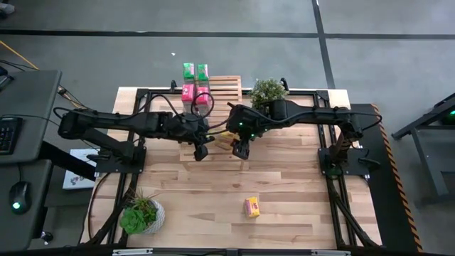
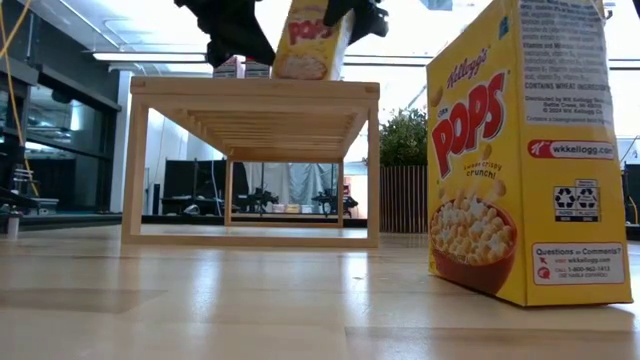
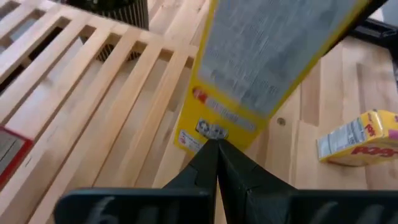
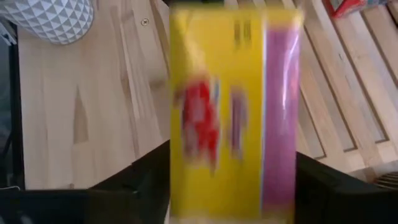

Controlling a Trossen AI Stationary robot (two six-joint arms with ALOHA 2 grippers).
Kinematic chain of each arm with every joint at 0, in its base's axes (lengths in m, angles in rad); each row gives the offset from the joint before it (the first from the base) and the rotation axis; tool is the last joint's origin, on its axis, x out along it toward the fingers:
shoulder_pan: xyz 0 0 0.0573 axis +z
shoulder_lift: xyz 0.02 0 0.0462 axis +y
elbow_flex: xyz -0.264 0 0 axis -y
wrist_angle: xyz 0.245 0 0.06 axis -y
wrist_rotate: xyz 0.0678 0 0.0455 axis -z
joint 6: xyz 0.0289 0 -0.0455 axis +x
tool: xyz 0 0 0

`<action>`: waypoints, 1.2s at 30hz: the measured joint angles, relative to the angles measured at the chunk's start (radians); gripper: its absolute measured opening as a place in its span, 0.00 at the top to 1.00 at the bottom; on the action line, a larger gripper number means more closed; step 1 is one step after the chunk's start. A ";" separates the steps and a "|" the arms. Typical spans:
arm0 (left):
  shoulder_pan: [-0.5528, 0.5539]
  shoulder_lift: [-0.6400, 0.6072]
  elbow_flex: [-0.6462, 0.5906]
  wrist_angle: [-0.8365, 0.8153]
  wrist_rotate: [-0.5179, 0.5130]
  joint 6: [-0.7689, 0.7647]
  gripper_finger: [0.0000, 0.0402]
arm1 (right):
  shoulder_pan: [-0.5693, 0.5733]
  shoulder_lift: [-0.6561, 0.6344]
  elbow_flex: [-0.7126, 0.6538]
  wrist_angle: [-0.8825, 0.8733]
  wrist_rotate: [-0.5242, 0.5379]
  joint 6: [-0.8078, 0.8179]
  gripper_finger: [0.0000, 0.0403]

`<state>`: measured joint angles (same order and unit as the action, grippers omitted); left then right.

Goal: Stack cereal on shelf
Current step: Put the right yellow cereal box on the shelf

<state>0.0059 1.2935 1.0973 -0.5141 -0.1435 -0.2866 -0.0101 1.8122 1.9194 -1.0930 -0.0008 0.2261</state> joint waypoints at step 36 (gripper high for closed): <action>-0.081 -0.521 -0.203 -0.011 -0.260 -0.195 1.00 | 0.007 -0.414 -0.639 0.266 -0.037 0.149 0.36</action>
<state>-0.0747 0.7722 0.8940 -0.5254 -0.4038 -0.4816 -0.0032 1.3978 1.2803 -0.8266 -0.0381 0.3751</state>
